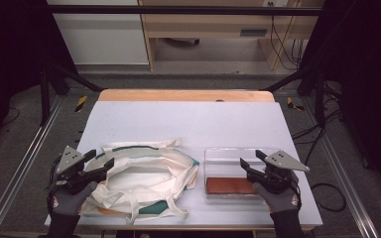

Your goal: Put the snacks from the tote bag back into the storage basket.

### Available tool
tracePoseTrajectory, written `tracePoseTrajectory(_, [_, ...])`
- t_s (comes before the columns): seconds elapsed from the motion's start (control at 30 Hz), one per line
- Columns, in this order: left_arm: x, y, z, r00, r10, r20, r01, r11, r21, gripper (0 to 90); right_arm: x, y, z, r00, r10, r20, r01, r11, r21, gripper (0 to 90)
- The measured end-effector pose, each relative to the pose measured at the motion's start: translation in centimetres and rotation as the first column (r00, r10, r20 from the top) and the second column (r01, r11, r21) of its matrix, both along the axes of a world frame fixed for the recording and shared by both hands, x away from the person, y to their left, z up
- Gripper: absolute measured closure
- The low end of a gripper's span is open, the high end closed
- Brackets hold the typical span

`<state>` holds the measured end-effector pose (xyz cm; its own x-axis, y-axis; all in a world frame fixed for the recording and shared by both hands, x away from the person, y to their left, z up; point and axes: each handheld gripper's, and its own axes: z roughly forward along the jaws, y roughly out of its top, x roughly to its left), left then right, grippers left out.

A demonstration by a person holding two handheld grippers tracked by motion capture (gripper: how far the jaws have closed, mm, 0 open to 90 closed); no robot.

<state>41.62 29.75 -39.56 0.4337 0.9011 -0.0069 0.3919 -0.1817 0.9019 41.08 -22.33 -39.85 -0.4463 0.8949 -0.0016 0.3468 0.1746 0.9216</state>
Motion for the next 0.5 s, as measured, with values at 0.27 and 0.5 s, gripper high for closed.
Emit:
tracePoseTrajectory(0.27, [0.0, 0.5, -0.4, 0.9999, 0.007, -0.008, -0.007, 1.0, 0.002, 25.4, -0.5, -2.9, -0.1, 0.9974, -0.057, 0.045, 0.057, 0.998, 0.01, 23.6])
tracePoseTrajectory(0.5, [0.0, 1.0, -0.5, 0.9999, 0.015, -0.007, -0.015, 0.9999, -0.006, 24.7, -0.6, -4.2, -0.2, 0.9964, -0.079, 0.031, 0.079, 0.997, 0.017, 22.5])
